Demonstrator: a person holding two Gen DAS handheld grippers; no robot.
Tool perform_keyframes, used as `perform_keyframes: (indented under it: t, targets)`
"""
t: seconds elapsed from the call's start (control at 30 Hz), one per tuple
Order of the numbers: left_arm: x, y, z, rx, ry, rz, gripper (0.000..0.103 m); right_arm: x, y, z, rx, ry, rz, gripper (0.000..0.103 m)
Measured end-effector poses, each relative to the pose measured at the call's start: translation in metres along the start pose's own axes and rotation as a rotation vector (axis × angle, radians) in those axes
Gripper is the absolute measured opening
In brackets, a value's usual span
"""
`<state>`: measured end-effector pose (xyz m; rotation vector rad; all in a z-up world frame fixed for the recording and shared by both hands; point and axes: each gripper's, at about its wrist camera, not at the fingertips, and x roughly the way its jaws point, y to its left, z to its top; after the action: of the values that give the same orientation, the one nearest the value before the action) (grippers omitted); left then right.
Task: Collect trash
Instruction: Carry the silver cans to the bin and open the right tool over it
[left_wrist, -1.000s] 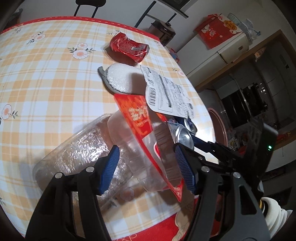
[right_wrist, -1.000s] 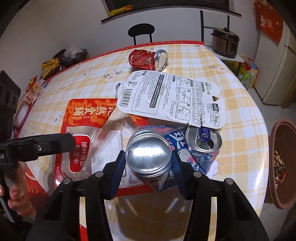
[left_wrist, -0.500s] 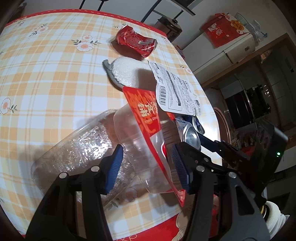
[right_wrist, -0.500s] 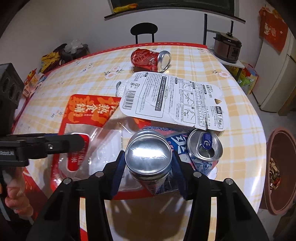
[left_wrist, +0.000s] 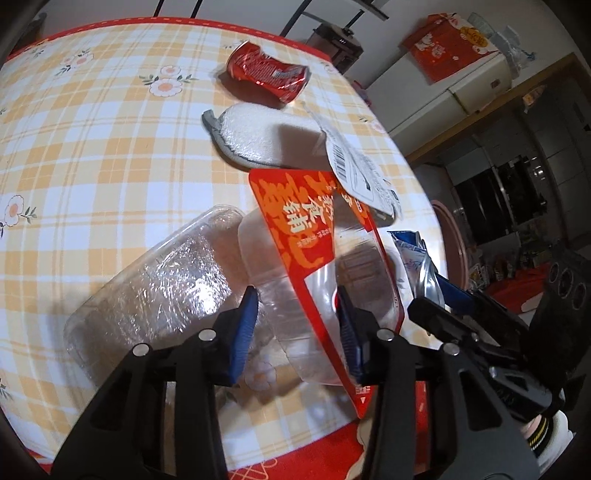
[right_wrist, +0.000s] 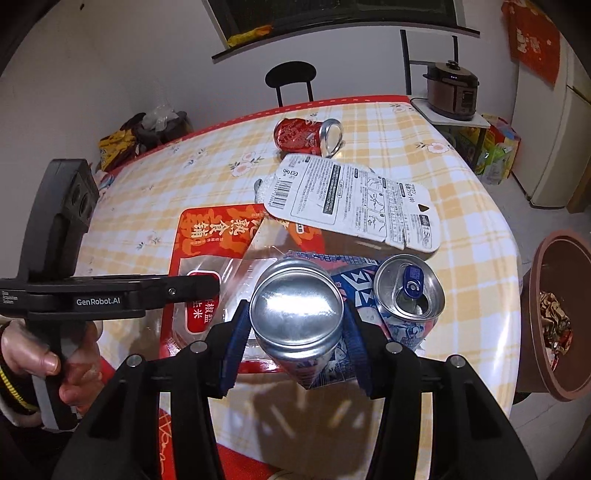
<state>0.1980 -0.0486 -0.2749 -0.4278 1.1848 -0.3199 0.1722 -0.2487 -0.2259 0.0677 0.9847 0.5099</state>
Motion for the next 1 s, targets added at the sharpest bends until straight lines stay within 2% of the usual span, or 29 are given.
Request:
perform_keyframes:
  t: [0.17, 0.5, 0.7, 1.0]
  targets:
    - [-0.02, 0.004, -0.008, -0.003, -0.012, -0.016, 0.043, -0.017, 0.003, -0.003, 0.009, -0.015, 0.001, 0.05]
    - [-0.071, 0.028, -0.036, -0.001, -0.091, 0.055, 0.044, -0.038, 0.018, -0.005, -0.006, -0.017, -0.033, 0.05]
    - [-0.098, 0.041, -0.046, -0.045, -0.151, 0.058, 0.044, -0.049, 0.028, 0.001, -0.037, -0.025, -0.044, 0.05]
    - [-0.113, 0.029, -0.046, -0.05, -0.217, 0.062, 0.044, -0.063, 0.021, 0.006, -0.074, -0.06, -0.033, 0.05]
